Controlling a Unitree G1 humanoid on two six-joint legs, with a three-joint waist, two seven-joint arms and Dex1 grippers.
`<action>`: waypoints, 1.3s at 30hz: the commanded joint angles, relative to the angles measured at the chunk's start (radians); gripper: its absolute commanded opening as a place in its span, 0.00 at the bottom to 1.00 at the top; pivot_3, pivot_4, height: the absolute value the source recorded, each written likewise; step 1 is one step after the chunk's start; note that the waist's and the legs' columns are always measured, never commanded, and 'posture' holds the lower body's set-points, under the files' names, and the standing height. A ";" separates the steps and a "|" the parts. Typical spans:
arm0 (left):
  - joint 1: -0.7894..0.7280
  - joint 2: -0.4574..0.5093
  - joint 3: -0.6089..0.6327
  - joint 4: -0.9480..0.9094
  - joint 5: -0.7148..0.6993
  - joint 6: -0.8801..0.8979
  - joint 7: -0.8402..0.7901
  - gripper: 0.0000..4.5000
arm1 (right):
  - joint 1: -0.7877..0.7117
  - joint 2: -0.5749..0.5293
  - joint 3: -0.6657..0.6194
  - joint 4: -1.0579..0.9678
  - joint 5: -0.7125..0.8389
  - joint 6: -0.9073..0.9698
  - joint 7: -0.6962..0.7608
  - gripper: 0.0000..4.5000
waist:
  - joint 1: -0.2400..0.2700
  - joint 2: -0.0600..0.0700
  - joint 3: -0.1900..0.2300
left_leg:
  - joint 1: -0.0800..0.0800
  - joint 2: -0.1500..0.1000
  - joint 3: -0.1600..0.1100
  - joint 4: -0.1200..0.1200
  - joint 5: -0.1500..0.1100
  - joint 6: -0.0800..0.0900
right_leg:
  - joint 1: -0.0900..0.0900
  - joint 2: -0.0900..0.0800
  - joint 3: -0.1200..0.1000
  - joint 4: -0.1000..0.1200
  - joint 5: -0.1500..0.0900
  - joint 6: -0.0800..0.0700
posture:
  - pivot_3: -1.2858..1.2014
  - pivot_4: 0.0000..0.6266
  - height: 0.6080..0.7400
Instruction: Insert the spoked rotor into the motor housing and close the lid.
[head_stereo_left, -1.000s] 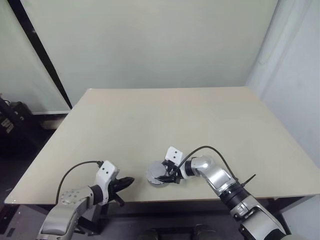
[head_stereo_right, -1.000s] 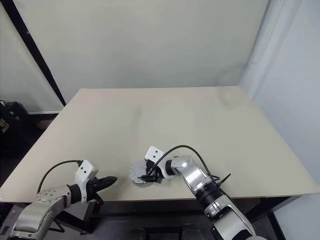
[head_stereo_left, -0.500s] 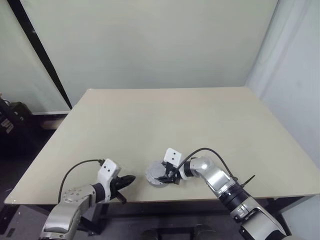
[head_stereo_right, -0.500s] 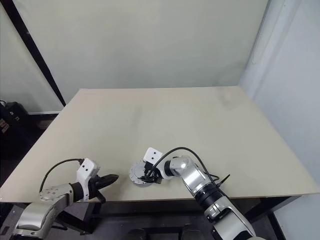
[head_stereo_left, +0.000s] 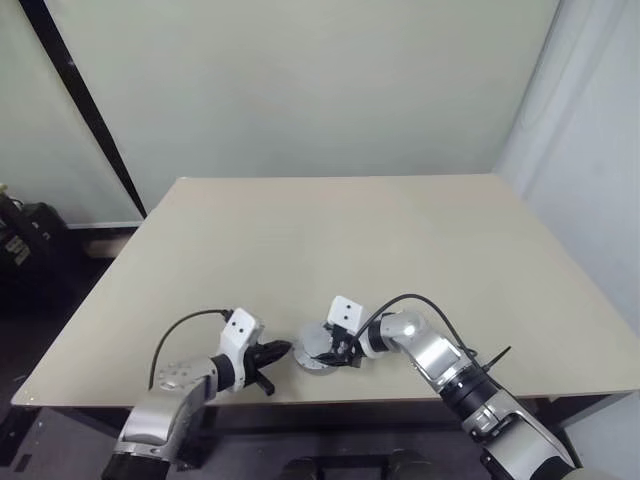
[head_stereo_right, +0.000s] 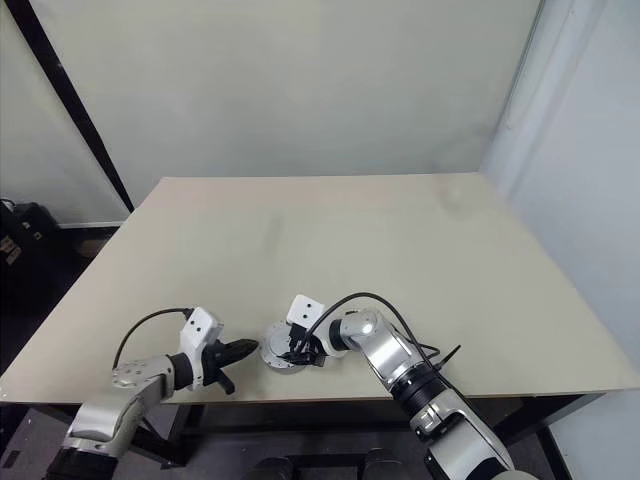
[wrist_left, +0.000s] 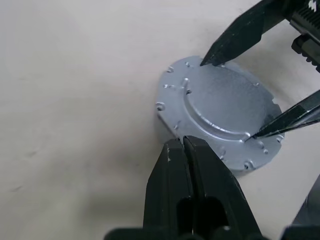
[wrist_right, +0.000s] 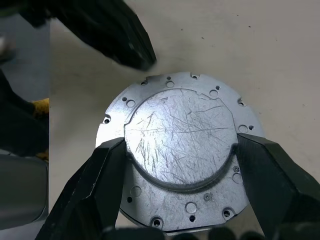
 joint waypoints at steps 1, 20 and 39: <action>-0.034 -0.003 -0.013 0.014 0.016 -0.028 -0.007 0.00 | -0.013 -0.017 0.013 0.004 -0.023 0.017 0.015 0.71 | 0.001 0.000 0.000 | 0.000 0.000 0.000 0.000 0.000 0.000 | 0.000 0.000 0.000 0.000 0.000 0.000 | 0.52 0.00 1.00; -0.089 -0.063 -0.107 0.089 0.049 -0.037 -0.041 0.00 | -0.035 -0.028 0.040 0.012 -0.026 0.040 0.041 0.71 | 0.021 0.003 -0.002 | 0.000 -0.002 -0.001 0.003 0.000 0.000 | 0.003 -0.001 0.000 0.000 0.000 0.000 | 0.52 0.00 1.00; -0.144 -0.180 -0.069 0.128 0.037 0.041 -0.035 0.00 | -0.028 -0.032 0.037 0.000 -0.036 0.055 0.041 0.71 | 0.028 0.016 -0.010 | 0.013 -0.006 -0.002 0.004 -0.003 -0.004 | 0.018 -0.005 0.000 -0.004 -0.003 0.004 | 0.52 0.00 1.00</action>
